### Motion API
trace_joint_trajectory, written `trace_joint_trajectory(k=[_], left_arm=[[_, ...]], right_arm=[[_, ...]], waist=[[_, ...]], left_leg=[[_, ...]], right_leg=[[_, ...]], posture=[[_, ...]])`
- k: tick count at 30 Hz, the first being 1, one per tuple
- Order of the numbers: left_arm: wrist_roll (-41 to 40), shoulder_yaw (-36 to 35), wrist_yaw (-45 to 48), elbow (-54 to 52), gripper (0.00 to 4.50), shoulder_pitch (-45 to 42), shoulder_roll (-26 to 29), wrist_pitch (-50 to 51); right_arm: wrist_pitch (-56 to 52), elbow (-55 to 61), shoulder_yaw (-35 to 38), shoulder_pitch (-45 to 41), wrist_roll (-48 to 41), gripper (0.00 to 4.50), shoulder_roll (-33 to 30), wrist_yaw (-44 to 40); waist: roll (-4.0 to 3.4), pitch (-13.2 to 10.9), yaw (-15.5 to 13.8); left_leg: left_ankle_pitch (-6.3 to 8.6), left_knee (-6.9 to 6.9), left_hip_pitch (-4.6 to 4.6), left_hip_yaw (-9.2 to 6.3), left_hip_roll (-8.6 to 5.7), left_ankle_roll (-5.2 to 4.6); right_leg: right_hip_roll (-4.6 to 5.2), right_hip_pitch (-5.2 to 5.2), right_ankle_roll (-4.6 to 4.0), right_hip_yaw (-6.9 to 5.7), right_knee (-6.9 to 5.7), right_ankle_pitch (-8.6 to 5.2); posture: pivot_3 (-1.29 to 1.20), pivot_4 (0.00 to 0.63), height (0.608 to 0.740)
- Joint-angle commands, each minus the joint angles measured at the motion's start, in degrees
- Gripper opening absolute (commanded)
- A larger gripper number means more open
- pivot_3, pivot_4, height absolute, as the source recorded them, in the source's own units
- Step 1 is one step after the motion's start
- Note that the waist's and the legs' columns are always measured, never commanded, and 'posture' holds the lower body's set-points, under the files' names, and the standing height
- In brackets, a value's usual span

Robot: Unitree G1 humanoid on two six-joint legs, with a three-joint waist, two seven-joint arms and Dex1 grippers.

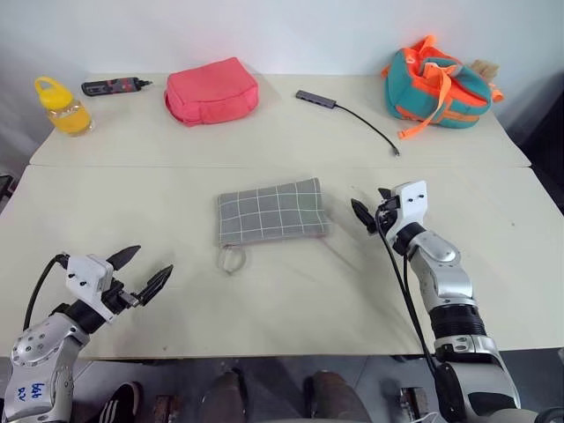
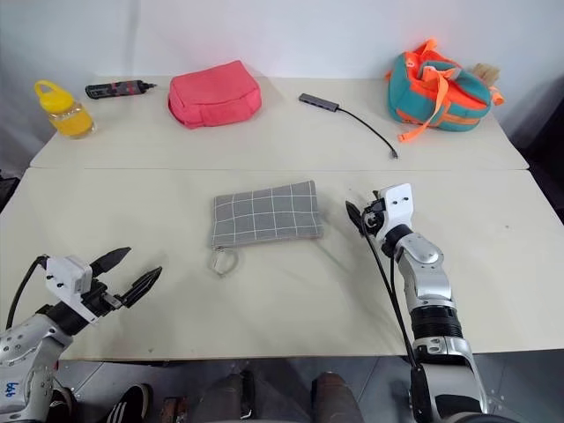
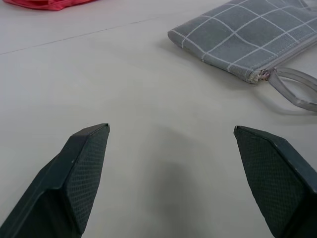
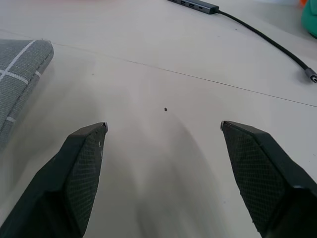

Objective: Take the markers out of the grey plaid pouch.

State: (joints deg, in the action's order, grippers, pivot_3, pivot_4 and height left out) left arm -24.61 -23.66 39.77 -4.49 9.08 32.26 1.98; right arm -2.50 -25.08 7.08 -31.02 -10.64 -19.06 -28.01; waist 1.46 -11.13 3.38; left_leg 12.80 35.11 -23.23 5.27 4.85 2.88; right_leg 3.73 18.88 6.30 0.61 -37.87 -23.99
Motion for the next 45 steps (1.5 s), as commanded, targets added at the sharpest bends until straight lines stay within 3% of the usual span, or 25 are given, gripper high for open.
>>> trace_joint_trajectory(k=[1,13,16,25,30,35,45], left_arm=[[0.18,-0.12,-0.05,-1.58,4.27,-0.19,-0.67,-2.0],[2.55,0.62,-0.98,-0.49,4.27,-3.77,-1.24,-6.37],[7.13,2.95,-0.65,3.72,4.31,-7.73,-0.13,-10.82],[21.38,9.61,-3.96,19.42,4.31,-18.34,3.11,-27.46],[28.9,14.24,-6.58,28.12,4.31,-22.91,5.38,-38.64],[35.39,18.61,-11.56,37.59,4.31,-31.45,5.48,-46.21],[35.41,28.8,-6.51,48.74,4.31,-40.73,2.43,-56.05]], right_arm=[[0.79,2.34,-0.17,-0.3,-0.17,3.84,-0.46,-0.72],[-3.41,9.72,-3.3,-2.41,-2.91,3.84,3.54,-2.95],[-3.53,10.63,-6.36,-2.7,-2.38,3.24,5.17,-5.21],[0.21,1.42,-12.06,-5.61,6.49,0.09,8.3,0.67],[1.11,-3.93,-15.05,-6.87,12.23,0.04,7.52,2.66],[0.78,-4.31,-14.45,-6.33,12.12,0.04,8.07,2.45],[0.05,-2.0,-14.22,-5.77,11.77,0.04,8.4,2.36]], waist=[[0.0,0.0,0.01],[0.02,0.01,-0.02],[0.02,0.01,-0.04],[0.13,0.07,0.11],[0.13,0.07,0.21],[0.2,0.12,0.03],[0.24,0.14,-0.03]], left_leg=[[0.01,0.0,0.0,0.01,0.0,0.0],[0.02,0.0,-0.08,0.2,0.08,0.0],[0.02,0.01,-0.07,0.25,0.08,0.0],[0.04,0.0,-0.08,0.53,0.07,-0.01],[0.05,0.02,-0.05,0.83,0.22,0.0],[0.05,0.18,0.05,0.98,0.28,-0.02],[0.07,0.27,0.05,1.57,0.45,-0.01]], right_leg=[[-0.01,0.02,0.0,0.04,0.0,0.0],[-0.14,0.47,0.0,0.55,-0.15,0.01],[-0.15,0.5,0.01,0.61,-0.19,0.02],[-0.16,0.75,0.06,0.87,-0.26,0.07],[-0.21,0.96,0.06,1.14,-0.48,0.07],[-0.22,0.93,0.05,1.23,-0.67,0.08],[-0.25,1.07,0.07,1.28,-0.88,0.08]], posture=[[0.0,0.15,0.74],[0.0,0.15,0.74],[0.0,0.15,0.74],[0.0,0.15,0.74],[0.0,0.15,0.74],[0.0,0.15,0.74],[0.0,0.15,0.74]])
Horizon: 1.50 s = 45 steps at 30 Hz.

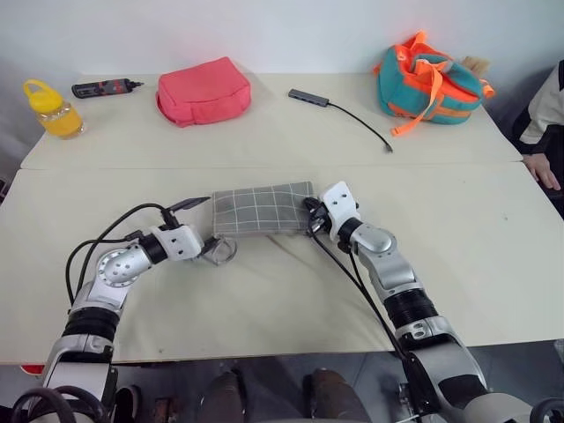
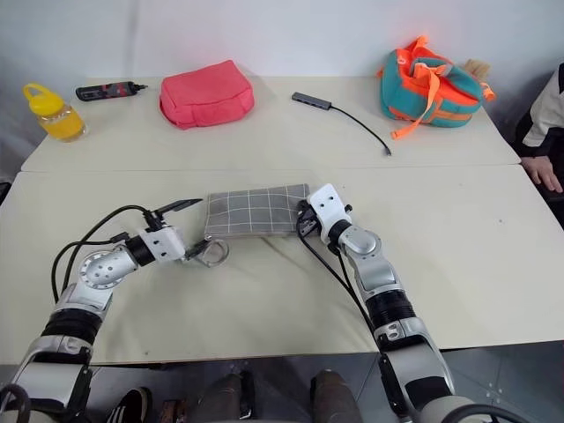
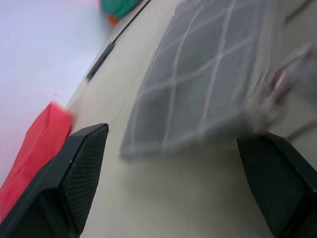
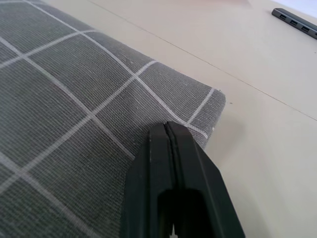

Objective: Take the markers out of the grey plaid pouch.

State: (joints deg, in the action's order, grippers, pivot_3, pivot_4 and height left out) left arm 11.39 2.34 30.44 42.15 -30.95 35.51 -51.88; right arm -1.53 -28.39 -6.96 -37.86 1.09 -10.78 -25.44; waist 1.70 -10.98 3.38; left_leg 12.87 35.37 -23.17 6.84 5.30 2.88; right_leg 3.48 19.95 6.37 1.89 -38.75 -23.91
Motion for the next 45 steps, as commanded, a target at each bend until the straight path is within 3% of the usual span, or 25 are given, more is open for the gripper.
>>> trace_joint_trajectory(k=[1,3,17,26,29,35,41,45], left_arm=[[-1.1,3.31,3.74,2.8,4.31,-1.15,-0.97,-2.19],[-1.55,3.58,4.13,4.18,4.31,-1.77,-1.2,-2.12],[-3.84,4.08,4.21,2.45,0.03,0.63,-1.0,-2.19],[-7.02,3.41,4.01,-6.12,0.01,2.79,-2.43,3.9],[-6.4,3.08,2.32,-10.75,0.0,4.14,-3.81,8.37],[-2.97,3.44,-1.48,-18.21,0.0,6.18,-6.64,17.26],[-1.3,4.24,-2.75,-21.94,0.0,6.44,-7.83,21.22],[0.75,5.78,-1.99,-24.12,0.0,6.4,-7.34,20.88]], right_arm=[[-1.03,1.62,-0.22,1.4,0.06,0.04,0.14,-0.19],[-1.2,2.2,-0.26,1.92,0.12,0.04,0.17,-0.1],[-2.27,4.34,-0.03,2.74,0.07,0.0,-0.28,-0.41],[-4.94,10.03,1.36,2.04,-4.05,0.0,-1.82,-5.53],[-12.73,18.88,2.63,2.5,-11.45,0.62,-2.29,-11.45],[-35.67,41.56,-1.89,7.83,-26.33,2.65,-10.04,-24.38],[-40.12,44.46,-3.9,11.26,-28.0,2.65,-10.2,-22.29],[-36.76,37.16,-5.34,12.77,-22.64,2.65,-4.4,-14.3]], waist=[[0.0,0.0,-0.04],[0.0,0.0,-0.06],[-0.01,0.01,0.0],[-0.01,0.0,-0.1],[-0.01,0.0,-0.23],[0.0,0.01,-1.24],[0.0,0.01,-1.73],[0.04,0.03,-1.72]], left_leg=[[0.0,0.03,0.0,0.01,0.0,0.0],[0.0,0.06,0.0,0.01,0.0,0.0],[0.01,0.15,0.02,0.02,-0.01,-0.01],[0.03,0.16,0.0,0.03,0.03,-0.01],[0.04,0.16,-0.03,0.02,0.04,-0.02],[0.13,0.2,-0.11,-0.03,0.04,-0.08],[0.31,0.47,-0.1,0.04,-0.04,-0.14],[0.39,0.6,-0.09,0.04,-0.02,-0.12]], right_leg=[[0.0,0.0,0.0,0.01,-0.02,0.0],[-0.01,-0.01,0.0,0.01,-0.02,0.0],[-0.04,-0.02,0.0,0.06,-0.08,0.0],[-0.04,-0.01,0.0,0.08,-0.09,0.0],[-0.04,0.01,0.0,0.08,-0.09,0.0],[-0.03,0.01,0.03,0.06,-0.02,0.01],[-0.19,-0.14,0.02,0.14,0.19,0.01],[-0.25,-0.22,0.02,0.15,0.23,0.01]], posture=[[0.0,0.15,0.74],[0.0,0.15,0.74],[0.0,0.15,0.74],[0.0,0.15,0.74],[0.0,0.15,0.74],[0.0,0.15,0.74],[0.0,0.15,0.74],[0.0,0.15,0.74]])
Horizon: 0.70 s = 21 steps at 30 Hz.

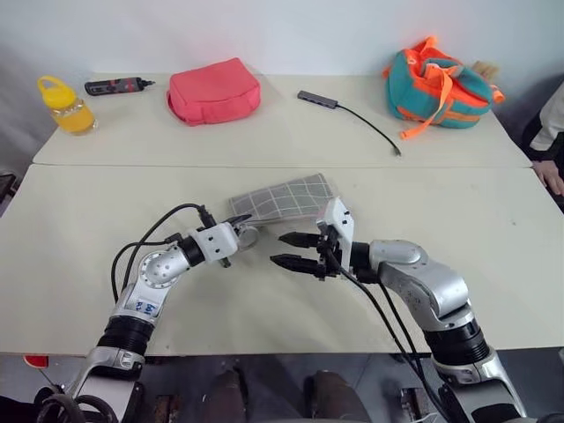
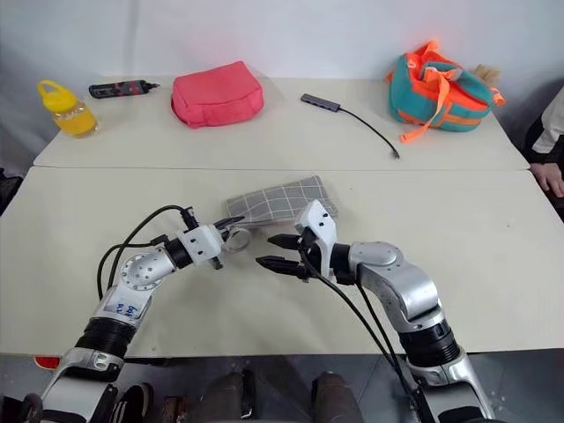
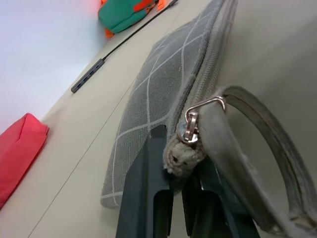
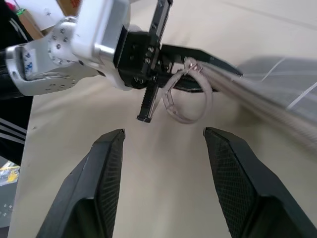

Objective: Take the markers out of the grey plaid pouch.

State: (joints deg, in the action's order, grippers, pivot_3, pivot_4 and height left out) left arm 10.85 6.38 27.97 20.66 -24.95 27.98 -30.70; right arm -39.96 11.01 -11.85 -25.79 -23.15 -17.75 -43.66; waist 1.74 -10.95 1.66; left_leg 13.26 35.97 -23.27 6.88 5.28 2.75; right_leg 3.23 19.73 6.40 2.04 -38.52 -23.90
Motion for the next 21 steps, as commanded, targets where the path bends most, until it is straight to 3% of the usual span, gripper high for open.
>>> trace_joint_trajectory(k=[1,7,12,15,21], left_arm=[[1.23,1.77,0.53,-2.89,0.0,0.5,0.16,-0.05],[3.23,3.24,0.63,-5.8,0.0,0.66,0.3,0.34],[4.38,3.86,0.11,-6.84,0.0,0.76,0.39,1.09],[4.75,3.94,-0.09,-7.29,0.0,0.87,0.39,1.37],[5.35,3.73,0.0,-6.9,0.0,0.43,0.99,1.57]], right_arm=[[1.54,-3.03,-0.36,0.83,1.55,2.65,3.53,4.42],[2.16,-7.6,2.63,0.05,-0.68,2.65,11.55,8.76],[1.25,-6.48,1.79,0.07,-2.34,2.65,11.75,6.26],[2.1,-7.6,2.36,-0.38,-2.07,2.02,12.3,7.0],[1.38,-7.38,2.74,-0.54,-2.88,0.04,12.47,6.5]], waist=[[0.0,0.0,-0.01],[0.0,0.0,-0.01],[0.0,0.0,-0.01],[0.0,0.0,-0.01],[0.0,0.0,-0.01]], left_leg=[[0.0,-0.01,0.0,0.03,0.0,0.01],[0.08,-0.01,-0.02,0.08,0.06,0.08],[0.1,-0.01,-0.02,0.09,0.07,0.06],[0.11,-0.01,-0.03,0.09,0.07,0.07],[0.12,-0.01,-0.03,0.1,0.08,0.06]], right_leg=[[0.0,0.02,0.0,0.02,-0.01,0.0],[-0.04,0.08,0.0,0.03,0.0,0.0],[-0.05,0.08,0.0,0.05,0.02,0.0],[-0.06,0.08,0.0,0.05,0.02,0.0],[-0.06,0.09,0.0,0.05,0.02,0.0]], posture=[[0.0,0.15,0.74],[0.0,0.15,0.74],[0.0,0.15,0.74],[0.0,0.15,0.74],[0.0,0.15,0.74]])
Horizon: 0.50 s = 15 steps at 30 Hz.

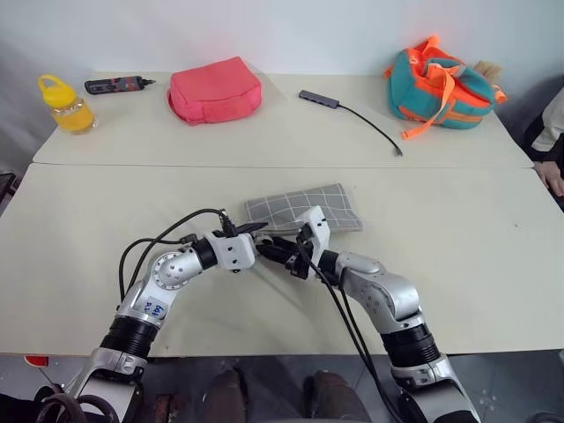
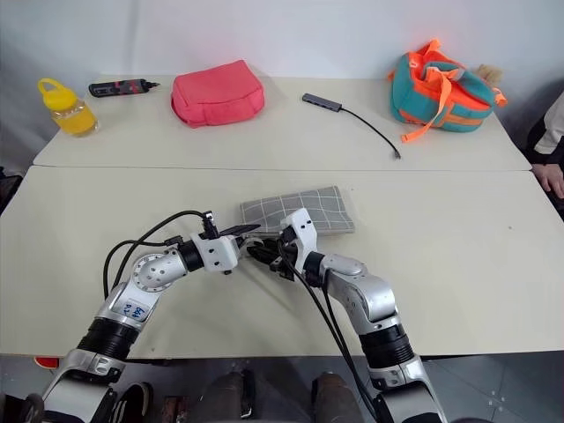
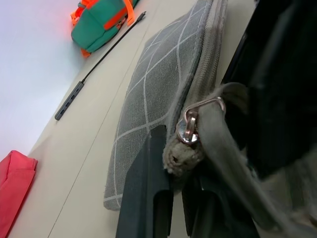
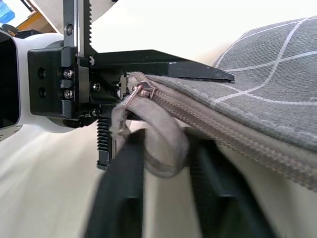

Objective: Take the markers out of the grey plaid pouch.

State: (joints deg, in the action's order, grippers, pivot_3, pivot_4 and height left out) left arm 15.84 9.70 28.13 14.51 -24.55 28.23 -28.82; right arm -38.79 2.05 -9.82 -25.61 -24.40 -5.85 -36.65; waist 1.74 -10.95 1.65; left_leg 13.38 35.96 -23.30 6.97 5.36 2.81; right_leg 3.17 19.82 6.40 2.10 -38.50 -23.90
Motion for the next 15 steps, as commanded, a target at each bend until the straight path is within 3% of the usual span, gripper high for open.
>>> trace_joint_trajectory(k=[1,9,15], left_arm=[[0.34,0.28,-0.23,-0.55,0.0,-0.05,0.81,-0.27],[-0.47,-1.04,-0.89,-1.38,0.0,1.12,1.37,0.99],[-1.44,-2.27,-0.55,-2.24,0.0,2.74,3.91,0.33]], right_arm=[[0.24,1.64,0.64,-0.6,-1.58,0.04,0.43,-0.61],[2.3,0.84,1.99,-0.54,0.07,0.04,-2.85,-0.88],[4.04,-1.39,3.92,-0.72,1.87,0.04,-9.1,-2.4]], waist=[[0.0,0.0,0.0],[0.0,0.0,0.01],[0.0,0.0,0.29]], left_leg=[[0.0,0.0,0.0,0.0,0.0,0.0],[0.0,0.01,0.0,0.0,0.02,-0.01],[0.03,0.0,0.02,0.05,0.13,0.03]], right_leg=[[0.0,0.0,0.0,0.0,0.0,0.0],[-0.01,0.0,0.0,0.01,0.0,0.0],[-0.11,0.03,-0.01,0.1,0.02,0.0]], posture=[[0.0,0.15,0.74],[0.0,0.15,0.74],[0.0,0.15,0.74]])
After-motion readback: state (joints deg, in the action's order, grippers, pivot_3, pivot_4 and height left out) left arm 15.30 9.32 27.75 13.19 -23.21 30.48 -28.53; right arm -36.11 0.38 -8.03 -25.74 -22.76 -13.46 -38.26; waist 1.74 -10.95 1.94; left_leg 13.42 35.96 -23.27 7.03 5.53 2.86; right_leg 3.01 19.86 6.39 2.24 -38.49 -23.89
